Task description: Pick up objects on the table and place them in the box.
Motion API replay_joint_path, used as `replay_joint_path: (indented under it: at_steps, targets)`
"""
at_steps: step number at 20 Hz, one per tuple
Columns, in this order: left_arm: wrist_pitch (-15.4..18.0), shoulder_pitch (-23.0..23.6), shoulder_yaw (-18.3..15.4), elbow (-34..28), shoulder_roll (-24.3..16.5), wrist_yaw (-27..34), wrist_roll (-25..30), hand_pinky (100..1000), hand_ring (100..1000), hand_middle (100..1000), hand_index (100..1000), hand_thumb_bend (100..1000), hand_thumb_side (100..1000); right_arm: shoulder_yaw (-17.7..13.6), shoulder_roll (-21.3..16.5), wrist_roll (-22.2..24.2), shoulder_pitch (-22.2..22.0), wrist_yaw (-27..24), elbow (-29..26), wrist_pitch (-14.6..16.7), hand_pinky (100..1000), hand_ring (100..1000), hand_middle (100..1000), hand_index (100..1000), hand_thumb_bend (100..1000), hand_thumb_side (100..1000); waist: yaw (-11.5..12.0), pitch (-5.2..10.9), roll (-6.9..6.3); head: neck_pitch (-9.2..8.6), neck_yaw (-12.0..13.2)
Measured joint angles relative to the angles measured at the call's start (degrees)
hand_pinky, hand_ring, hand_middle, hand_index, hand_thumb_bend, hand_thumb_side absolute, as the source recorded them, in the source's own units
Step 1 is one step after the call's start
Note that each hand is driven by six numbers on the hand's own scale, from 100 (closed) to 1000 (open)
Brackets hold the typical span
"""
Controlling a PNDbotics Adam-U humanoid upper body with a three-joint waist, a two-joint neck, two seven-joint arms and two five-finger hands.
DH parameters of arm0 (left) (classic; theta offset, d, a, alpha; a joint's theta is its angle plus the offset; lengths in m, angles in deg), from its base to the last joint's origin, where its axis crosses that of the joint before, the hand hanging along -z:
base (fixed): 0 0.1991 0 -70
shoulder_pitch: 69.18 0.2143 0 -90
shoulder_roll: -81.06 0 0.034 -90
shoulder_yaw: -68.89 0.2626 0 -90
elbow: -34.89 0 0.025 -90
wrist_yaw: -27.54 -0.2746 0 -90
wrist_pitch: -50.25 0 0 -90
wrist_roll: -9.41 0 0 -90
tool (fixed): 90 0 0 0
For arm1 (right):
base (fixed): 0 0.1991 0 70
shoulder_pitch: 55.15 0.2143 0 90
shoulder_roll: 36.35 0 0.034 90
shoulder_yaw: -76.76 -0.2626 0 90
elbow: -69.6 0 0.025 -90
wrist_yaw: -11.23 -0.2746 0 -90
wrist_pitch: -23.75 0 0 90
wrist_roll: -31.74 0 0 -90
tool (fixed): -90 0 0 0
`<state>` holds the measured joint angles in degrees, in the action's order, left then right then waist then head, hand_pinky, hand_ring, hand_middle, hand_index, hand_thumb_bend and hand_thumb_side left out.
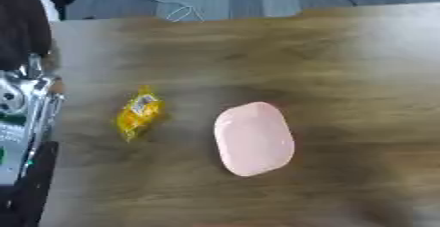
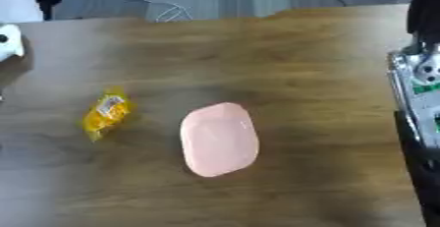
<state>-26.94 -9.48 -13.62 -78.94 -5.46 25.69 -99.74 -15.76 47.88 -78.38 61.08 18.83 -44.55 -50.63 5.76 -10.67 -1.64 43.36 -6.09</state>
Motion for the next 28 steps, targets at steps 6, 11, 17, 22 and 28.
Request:
replay_joint_path:
  at_steps: [6,11,17,22,28]
  targets:
    - [-0.1,0.0,0.0,0.0,0.0,0.1,0.0,751,786,831,875,398,876,0.0,0.0,0.0,0.0,0.0,0.0,0.0,604,754,802,822,100,1000,-0.1,-0.32,0.0,-0.01,0.0]
    - [-0.1,0.1,0.0,0.0,0.0,0.3,-0.1,752,793,831,876,396,876,0.0,0.0,0.1,0.0,0.0,0.0,0.0,604,754,802,822,100,1000,-0.2,-0.36,0.0,-0.01,-0.5]
    - [-0.2,0.1,0.0,0.0,0.0,0.4,0.0,753,792,831,877,396,875,0.0,0.0,0.1,-0.1,0.0,0.0,0.0,605,755,802,823,100,1000,-0.3,-0.36,0.0,-0.29,-1.0]
    - [-0.2,0.1,0.0,0.0,0.0,0.4,0.0,754,792,831,876,395,875,0.0,0.0,0.2,-0.1,0.0,0.0,-0.1,605,755,802,823,100,1000,-0.5,-0.36,0.0,-0.3,-1.3]
    - [-0.2,0.1,0.0,0.0,0.0,0.4,0.0,755,792,837,877,395,875,0.0,0.0,0.3,-0.4,0.0,0.0,-0.2,605,755,802,823,100,1000,-0.7,-0.43,0.0,-0.31,-1.5]
